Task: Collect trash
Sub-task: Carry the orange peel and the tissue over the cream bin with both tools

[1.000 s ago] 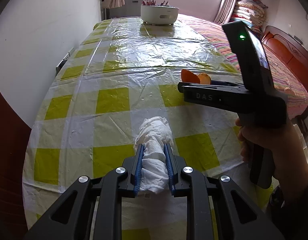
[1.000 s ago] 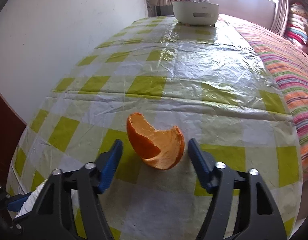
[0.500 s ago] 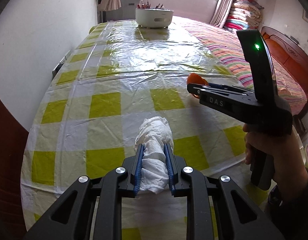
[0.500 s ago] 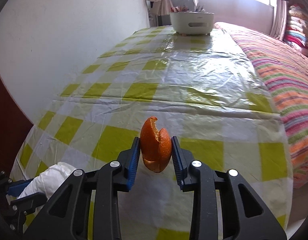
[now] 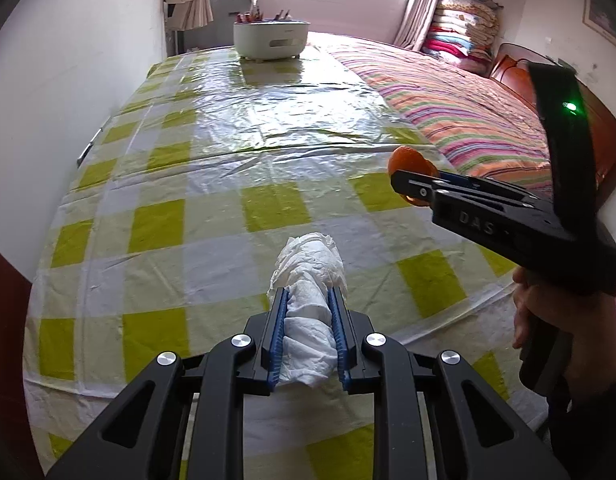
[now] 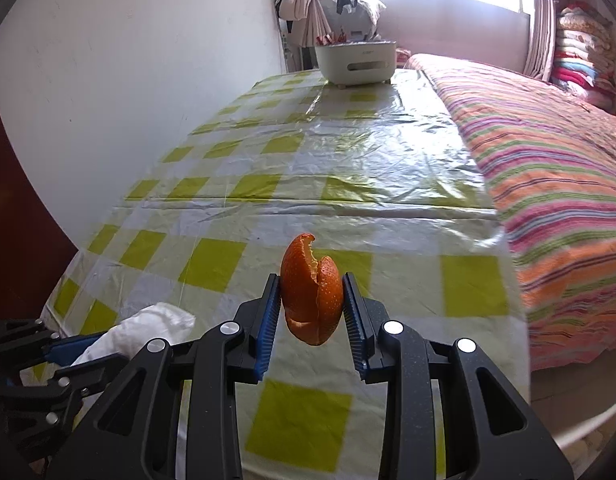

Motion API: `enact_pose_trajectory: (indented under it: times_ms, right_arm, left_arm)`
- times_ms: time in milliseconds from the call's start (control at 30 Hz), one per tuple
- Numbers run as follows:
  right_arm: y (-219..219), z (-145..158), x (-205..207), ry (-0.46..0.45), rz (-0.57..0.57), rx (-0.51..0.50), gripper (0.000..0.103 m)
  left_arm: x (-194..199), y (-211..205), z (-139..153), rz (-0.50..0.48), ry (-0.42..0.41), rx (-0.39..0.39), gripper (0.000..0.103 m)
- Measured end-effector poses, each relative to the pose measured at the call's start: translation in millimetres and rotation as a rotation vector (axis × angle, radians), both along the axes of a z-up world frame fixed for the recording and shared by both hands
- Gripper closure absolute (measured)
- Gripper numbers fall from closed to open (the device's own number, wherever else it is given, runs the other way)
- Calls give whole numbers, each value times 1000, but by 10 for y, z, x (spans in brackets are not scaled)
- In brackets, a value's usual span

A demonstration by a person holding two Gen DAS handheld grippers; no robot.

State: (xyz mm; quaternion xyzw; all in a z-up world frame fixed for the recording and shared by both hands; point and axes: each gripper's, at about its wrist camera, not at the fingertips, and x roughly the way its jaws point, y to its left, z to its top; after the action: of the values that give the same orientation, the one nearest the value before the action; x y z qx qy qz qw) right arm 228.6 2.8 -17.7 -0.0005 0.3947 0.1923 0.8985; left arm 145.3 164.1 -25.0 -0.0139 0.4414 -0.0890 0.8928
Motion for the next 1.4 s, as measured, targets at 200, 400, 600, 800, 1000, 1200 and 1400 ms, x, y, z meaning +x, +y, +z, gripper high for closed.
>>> enact_pose_trajectory:
  times_ms: [200,400,600,800,1000,1200,1400]
  right_arm:
    - [-299,95,-191,-26,-29,-3,73]
    - [-688,131,-347,-38,-81,3,73]
    - [-1010,196,-502,-53,-136,18,73]
    - [-1306,282,-661,-75,-190,43,72]
    - [-1571,251,-832,-76,-240,64,72]
    - [-1782,212,-990,-73,-280,86,72]
    - [-1980,185,-1135,-70,-321,110,72]
  left_arm:
    - [29,-237,17,-44,-6,-10,82]
    - [48,-497,5,-88,-9,-6,82]
    - [61,-740,-21,-124,-2,-3,82]
    - [58,-1008,-19,-168,-3,-3,82]
    - [31,-1262,-37,-212,3,6,82]
    - [-6,-1469,-48,-247,7,13,82]
    - [-47,-1662,-46,-283,8,20,82]
